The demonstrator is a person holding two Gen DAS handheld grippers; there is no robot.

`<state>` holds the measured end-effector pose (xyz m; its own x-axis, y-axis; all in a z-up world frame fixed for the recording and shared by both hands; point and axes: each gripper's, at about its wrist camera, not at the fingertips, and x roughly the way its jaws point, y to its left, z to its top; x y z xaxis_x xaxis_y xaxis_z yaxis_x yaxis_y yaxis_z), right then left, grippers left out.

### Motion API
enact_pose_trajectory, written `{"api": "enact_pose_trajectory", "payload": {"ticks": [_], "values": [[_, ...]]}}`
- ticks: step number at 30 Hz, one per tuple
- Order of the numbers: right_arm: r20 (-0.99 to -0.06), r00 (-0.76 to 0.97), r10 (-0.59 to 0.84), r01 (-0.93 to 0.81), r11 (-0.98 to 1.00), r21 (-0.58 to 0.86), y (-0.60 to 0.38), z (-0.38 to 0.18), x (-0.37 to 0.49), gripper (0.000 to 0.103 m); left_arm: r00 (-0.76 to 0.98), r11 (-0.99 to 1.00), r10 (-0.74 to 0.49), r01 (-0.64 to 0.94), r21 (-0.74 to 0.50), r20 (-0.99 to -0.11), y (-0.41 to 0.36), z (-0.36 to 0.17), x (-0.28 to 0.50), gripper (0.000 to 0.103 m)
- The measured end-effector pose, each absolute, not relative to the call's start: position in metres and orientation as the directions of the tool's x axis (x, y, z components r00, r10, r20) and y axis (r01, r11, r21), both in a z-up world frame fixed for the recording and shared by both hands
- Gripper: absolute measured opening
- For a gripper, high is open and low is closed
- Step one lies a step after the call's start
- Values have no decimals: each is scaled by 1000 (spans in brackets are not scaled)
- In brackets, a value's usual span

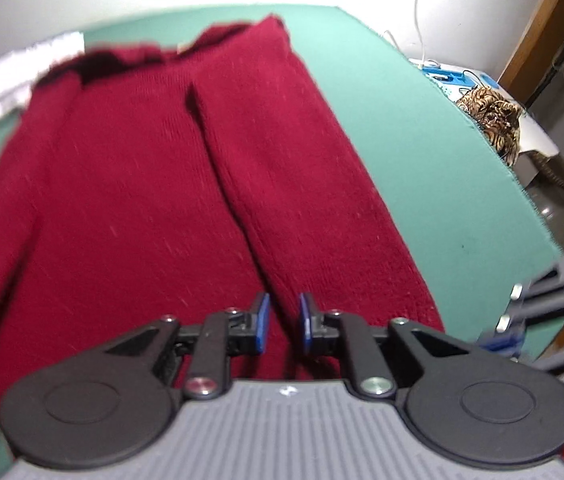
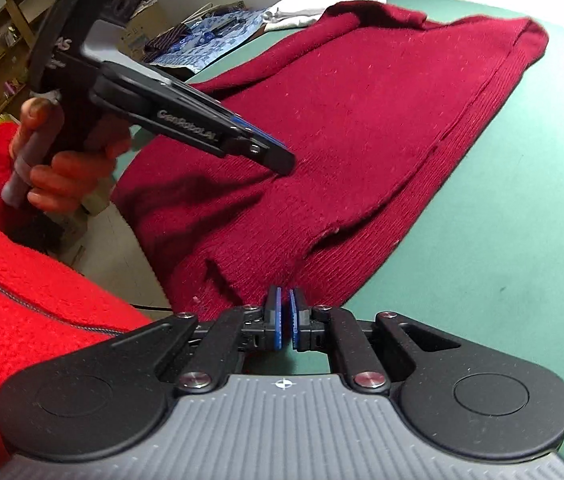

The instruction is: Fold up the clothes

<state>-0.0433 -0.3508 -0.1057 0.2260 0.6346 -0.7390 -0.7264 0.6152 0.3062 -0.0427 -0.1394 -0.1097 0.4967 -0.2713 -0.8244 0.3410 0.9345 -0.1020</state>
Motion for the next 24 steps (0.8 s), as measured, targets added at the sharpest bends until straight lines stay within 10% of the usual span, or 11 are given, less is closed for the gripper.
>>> {"api": "enact_pose_trajectory", "payload": {"ticks": [24], "values": [[-616,501,608,-535,777,333,-347,-109,150,8,398,814,-400,569,-120,-826,-185,-133,-72,67]]}}
